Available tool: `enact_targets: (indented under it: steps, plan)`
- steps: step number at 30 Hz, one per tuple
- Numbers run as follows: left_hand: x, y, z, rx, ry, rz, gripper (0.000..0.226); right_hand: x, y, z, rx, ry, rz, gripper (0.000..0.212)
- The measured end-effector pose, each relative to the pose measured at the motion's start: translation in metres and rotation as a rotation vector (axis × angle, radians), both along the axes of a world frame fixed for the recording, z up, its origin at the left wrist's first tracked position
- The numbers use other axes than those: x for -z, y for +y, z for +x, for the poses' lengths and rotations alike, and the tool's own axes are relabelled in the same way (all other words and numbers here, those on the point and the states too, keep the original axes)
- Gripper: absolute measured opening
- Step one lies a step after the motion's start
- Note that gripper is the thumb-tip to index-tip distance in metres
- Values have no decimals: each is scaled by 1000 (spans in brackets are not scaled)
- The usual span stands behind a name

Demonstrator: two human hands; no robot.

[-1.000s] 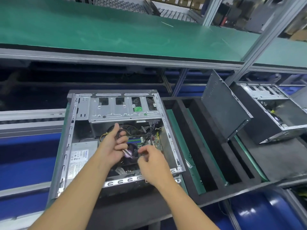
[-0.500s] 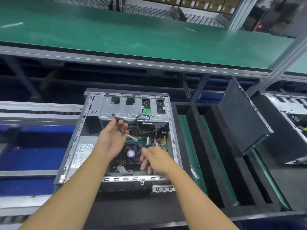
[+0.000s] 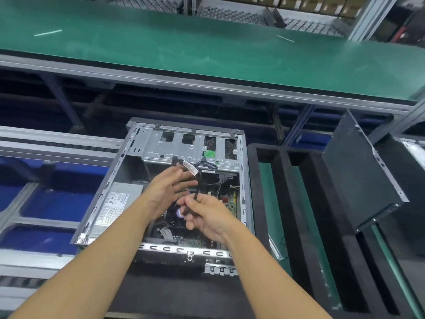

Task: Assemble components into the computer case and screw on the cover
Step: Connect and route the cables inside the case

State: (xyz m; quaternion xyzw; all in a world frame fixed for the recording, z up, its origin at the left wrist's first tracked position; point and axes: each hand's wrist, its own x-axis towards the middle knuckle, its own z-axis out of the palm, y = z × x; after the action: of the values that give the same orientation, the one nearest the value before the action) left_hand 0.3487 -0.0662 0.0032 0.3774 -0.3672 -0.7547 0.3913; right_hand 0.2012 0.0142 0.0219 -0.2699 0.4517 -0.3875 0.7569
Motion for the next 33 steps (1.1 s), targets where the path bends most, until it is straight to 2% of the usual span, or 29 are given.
enact_targets:
  steps: [3, 5, 9, 11, 13, 15, 18, 23, 26, 28, 30, 32, 33]
  plan:
    - [-1, 0, -1, 42, -28, -42, 29, 6, -4, 0, 56, 56, -5, 11]
    - [0, 0, -1, 17, -122, -92, 24, 11, -5, 0, 92, 162, -44, 12]
    - [6, -1, -4, -66, -469, -338, 58, 22, -15, 8, 26, 742, -144, 17]
    - [5, -1, -5, -102, -499, -364, 64, 28, -25, 15, -36, 1048, -263, 16]
    - [4, -1, -4, -143, -540, -376, 69, 34, -35, 20, -44, 1217, -365, 16]
    - [3, -4, -4, -149, -644, -412, 66, 39, -45, 24, -75, 1294, -388, 13]
    - [4, -11, -2, -175, -750, -414, 49, 45, -56, 25, -121, 1377, -395, 13]
    - [6, -17, 0, -137, -864, -456, 40, 50, -70, 15, -129, 1509, -373, 33]
    - [5, -21, -3, -58, -990, -492, 39, 51, -76, 7, -188, 1544, -322, 25]
    - [5, -25, -2, 1, -1093, -485, 39, 53, -80, 6, -150, 1479, -259, 22]
    - [7, -29, -2, 53, -1170, -466, 28, 52, -82, 6, -43, 1421, -182, 24]
    - [11, -31, -4, 110, -1269, -460, 16, 54, -83, 7, -106, 1463, -168, 25]
    - [14, -31, -6, 128, -1319, -455, 15, 57, -86, 6, -72, 1445, -129, 27]
